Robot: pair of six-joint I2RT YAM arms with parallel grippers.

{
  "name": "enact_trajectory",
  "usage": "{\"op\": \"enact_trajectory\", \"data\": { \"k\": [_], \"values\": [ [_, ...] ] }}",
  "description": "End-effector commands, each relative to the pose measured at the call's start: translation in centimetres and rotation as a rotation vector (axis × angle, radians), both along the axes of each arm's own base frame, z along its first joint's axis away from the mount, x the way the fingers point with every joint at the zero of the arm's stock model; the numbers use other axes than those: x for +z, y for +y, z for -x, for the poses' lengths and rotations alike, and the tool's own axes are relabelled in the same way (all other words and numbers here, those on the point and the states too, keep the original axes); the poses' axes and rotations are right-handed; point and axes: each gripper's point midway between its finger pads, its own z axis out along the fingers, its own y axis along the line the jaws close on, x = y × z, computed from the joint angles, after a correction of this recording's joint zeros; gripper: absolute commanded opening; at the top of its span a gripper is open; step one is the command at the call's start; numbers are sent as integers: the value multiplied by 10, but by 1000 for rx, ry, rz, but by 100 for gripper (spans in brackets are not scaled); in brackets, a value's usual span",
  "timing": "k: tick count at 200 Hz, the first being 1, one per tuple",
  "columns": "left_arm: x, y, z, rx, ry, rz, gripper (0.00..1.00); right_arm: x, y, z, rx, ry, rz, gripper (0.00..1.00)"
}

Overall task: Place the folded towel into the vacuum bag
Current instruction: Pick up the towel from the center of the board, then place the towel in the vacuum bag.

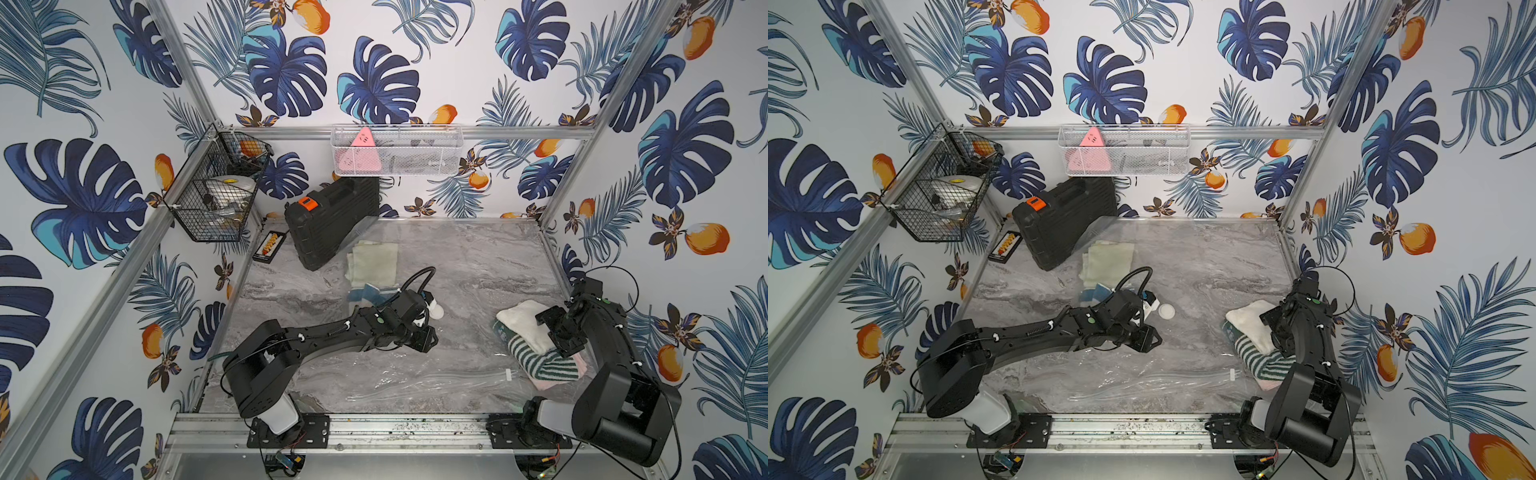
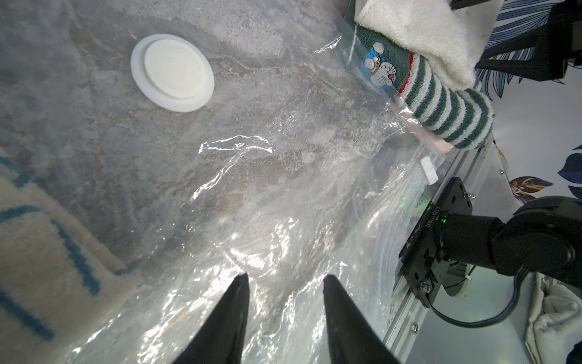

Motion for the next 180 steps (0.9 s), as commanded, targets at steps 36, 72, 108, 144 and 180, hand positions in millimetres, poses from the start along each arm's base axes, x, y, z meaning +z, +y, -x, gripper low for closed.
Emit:
{"op": "enact_trajectory", "data": {
  "k": [36, 72, 108, 144, 180],
  "values": [
    [15, 11, -8, 16, -74, -22, 45, 15, -4, -16, 23, -105, 50, 31],
    [23, 23, -19, 71, -66, 23, 44, 68, 15, -37, 139, -216, 111, 9],
    [36, 47, -36, 167, -73, 47, 44, 130, 107, -82, 508, -321, 134, 4],
    [58, 93, -59, 315, -135, 28, 44, 143, 266, -81, 978, -409, -246, 2],
    [68, 129, -72, 421, -169, 9, 44, 107, 323, -62, 1086, -399, -562, 2]
  ]
}}
